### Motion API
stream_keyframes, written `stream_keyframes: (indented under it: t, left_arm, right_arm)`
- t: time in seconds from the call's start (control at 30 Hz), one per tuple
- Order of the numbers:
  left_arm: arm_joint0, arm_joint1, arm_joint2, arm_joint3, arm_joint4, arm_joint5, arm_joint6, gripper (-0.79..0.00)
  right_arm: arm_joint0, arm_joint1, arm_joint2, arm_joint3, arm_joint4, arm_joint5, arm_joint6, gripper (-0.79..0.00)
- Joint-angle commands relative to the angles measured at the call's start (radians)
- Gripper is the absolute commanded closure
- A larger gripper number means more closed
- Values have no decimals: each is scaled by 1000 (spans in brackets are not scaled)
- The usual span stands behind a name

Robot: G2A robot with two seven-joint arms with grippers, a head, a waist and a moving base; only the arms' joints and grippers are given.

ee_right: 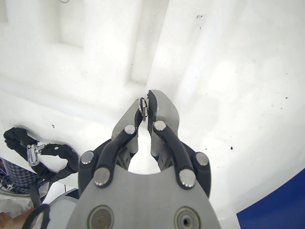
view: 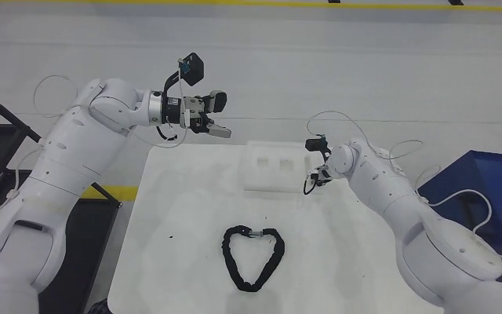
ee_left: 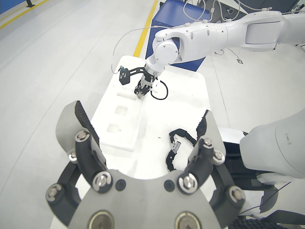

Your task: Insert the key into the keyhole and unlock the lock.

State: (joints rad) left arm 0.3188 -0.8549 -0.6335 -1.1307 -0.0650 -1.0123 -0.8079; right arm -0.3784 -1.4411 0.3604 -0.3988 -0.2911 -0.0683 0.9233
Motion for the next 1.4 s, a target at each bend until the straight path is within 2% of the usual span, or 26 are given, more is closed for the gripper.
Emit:
stream_keyframes:
  t: [0.0,0.33,0.63,0.77,0.97,1.2,1.37]
  left_arm:
    - [0,0,0,0,0,0,0,-785]
    - [0,0,0,0,0,0,0,-785]
    - [0,0,0,0,0,0,0,-785]
    - [0,0,0,0,0,0,0,-785]
    - [0,0,0,0,0,0,0,-785]
    - [0,0,0,0,0,0,0,-785]
    - [0,0,0,0,0,0,0,-785]
  right_arm:
    - [3,-3,5,5,2,-13,1,0]
    - [49,-3,26,-15,-46,-27,24,0]
    - [61,44,108,-135,-10,-13,46,0]
    - [36,86,161,-260,5,-10,78,0]
    - [-54,176,276,-524,-24,51,124,0]
    - [-249,293,507,-899,-69,155,146,0]
    - [-405,349,689,-1124,-47,176,133,0]
